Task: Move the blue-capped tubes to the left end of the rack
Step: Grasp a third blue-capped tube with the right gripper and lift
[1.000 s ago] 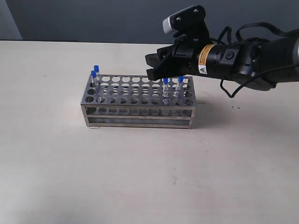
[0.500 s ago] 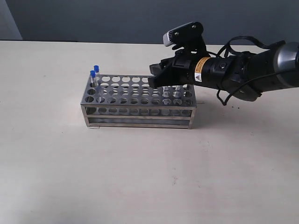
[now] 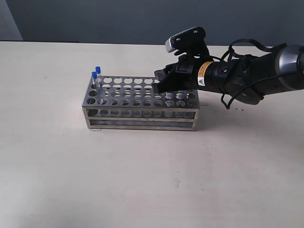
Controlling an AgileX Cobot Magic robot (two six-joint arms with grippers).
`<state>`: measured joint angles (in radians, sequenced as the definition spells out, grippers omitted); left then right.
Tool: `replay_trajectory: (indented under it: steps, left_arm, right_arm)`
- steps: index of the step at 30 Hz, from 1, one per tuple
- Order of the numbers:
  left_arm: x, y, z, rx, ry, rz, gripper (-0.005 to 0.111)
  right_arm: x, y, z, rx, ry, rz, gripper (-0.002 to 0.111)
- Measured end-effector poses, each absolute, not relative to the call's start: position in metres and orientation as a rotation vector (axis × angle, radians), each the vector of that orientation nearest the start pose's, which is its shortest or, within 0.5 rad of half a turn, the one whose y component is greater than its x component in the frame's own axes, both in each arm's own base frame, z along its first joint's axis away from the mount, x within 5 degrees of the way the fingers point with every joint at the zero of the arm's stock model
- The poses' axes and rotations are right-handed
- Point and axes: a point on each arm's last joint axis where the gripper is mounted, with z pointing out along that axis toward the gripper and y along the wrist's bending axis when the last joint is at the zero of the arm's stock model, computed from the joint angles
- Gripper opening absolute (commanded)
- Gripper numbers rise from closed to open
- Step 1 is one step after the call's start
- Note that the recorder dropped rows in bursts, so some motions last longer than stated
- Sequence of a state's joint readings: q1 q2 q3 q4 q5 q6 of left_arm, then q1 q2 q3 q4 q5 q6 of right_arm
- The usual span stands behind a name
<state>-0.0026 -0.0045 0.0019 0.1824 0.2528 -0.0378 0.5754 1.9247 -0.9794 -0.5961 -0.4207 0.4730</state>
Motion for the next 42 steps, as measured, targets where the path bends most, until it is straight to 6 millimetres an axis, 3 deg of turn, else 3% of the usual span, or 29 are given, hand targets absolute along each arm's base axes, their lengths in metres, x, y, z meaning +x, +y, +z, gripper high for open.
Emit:
replay_trajectory:
  steps: [10,17,19,30,34,42]
  left_arm:
    - [0.055,0.004,0.190,0.089,1.729,0.140,0.000]
    - [0.055,0.004,0.190,0.089,1.729,0.140,0.000]
    - [0.055,0.004,0.190,0.089,1.729,0.140,0.000]
    - [0.055,0.004,0.190,0.089,1.729,0.140,0.000]
    - [0.055,0.004,0.190,0.089,1.729,0.140,0.000]
    - [0.055,0.004,0.190,0.089,1.729,0.140,0.000]
  right_arm:
    - [0.316,0.231,0.154,-0.831,1.928,0.544,0.038]
    - [0.314,0.230,0.156,-0.863,1.916,0.529,0.053]
    - [0.313,0.228,0.159,-0.864,1.922,0.514,0.052]
    - [0.306,0.216,0.214,-0.854,1.795,0.446,0.049]
    - [0.310,0.198,0.205,-0.826,1.850,0.401,0.049]
    - [0.303,0.170,0.186,-0.670,1.854,0.486,0.049]
